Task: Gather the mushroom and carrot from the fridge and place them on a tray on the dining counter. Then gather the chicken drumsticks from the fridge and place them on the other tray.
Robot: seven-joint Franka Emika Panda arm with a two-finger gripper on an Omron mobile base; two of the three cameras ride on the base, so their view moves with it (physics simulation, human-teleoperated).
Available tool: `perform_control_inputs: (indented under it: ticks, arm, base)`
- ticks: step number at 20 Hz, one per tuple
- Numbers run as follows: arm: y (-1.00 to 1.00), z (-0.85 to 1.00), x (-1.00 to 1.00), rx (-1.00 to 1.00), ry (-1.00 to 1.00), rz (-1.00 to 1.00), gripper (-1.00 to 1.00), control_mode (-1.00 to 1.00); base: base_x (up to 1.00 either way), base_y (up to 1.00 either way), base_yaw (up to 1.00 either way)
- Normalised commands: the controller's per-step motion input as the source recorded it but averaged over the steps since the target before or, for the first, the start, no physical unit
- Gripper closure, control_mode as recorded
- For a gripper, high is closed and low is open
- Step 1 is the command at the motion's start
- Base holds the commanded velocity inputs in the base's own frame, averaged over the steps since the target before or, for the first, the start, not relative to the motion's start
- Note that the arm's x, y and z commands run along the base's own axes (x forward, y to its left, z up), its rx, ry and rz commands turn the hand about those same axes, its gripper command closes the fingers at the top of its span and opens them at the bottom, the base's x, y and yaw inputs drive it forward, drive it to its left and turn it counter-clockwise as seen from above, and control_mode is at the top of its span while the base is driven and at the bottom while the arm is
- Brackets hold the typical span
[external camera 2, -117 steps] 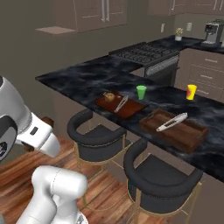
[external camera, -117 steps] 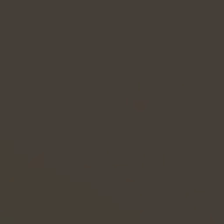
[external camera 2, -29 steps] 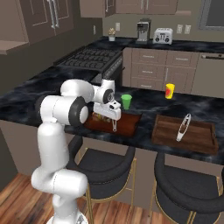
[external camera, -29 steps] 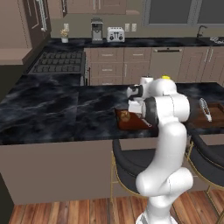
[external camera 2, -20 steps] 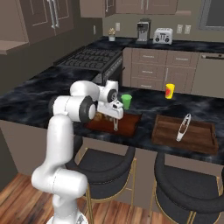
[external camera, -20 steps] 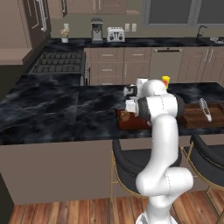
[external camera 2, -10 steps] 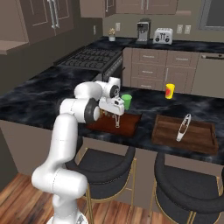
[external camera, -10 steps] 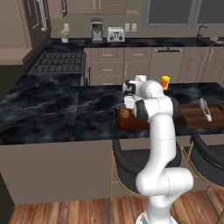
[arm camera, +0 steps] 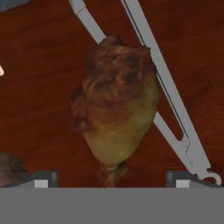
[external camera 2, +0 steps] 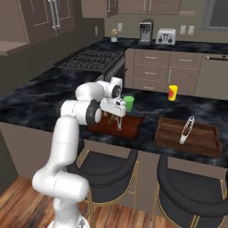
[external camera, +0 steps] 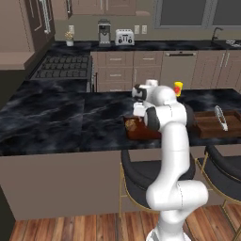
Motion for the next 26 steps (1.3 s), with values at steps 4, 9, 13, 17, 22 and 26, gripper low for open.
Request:
perform_control_inputs:
  ticks: [4, 9, 13, 17, 22, 26]
  arm:
    - [0.0, 0.29, -0.31, 0.0, -0.01, -0.04, -1.0, -1.0]
    - [0.0, 0.52, -0.41, 0.0, -0.06, -0.03, -1.0, -1.0]
    - [0.0, 0.5, -0.81, 0.0, -0.12, -0.04, -1.0, -1.0]
    - [0.0, 0.51, -0.98, 0.0, -0.16, -0.04, -1.0, -1.0]
    - [0.0, 0.55, -0.99, 0.02, -0.14, -0.03, -1.0, -1.0]
    - [0.0, 0.52, -0.99, 0.0, -0.13, -0.03, -1.0, -1.0]
  base:
    - [0.0, 0.0, 0.0]
    - [0.0, 0.0, 0.0]
    - [0.0, 0.0, 0.0]
    - [0.0, 0.0, 0.0]
    - [0.0, 0.0, 0.0]
    - [0.0, 0.0, 0.0]
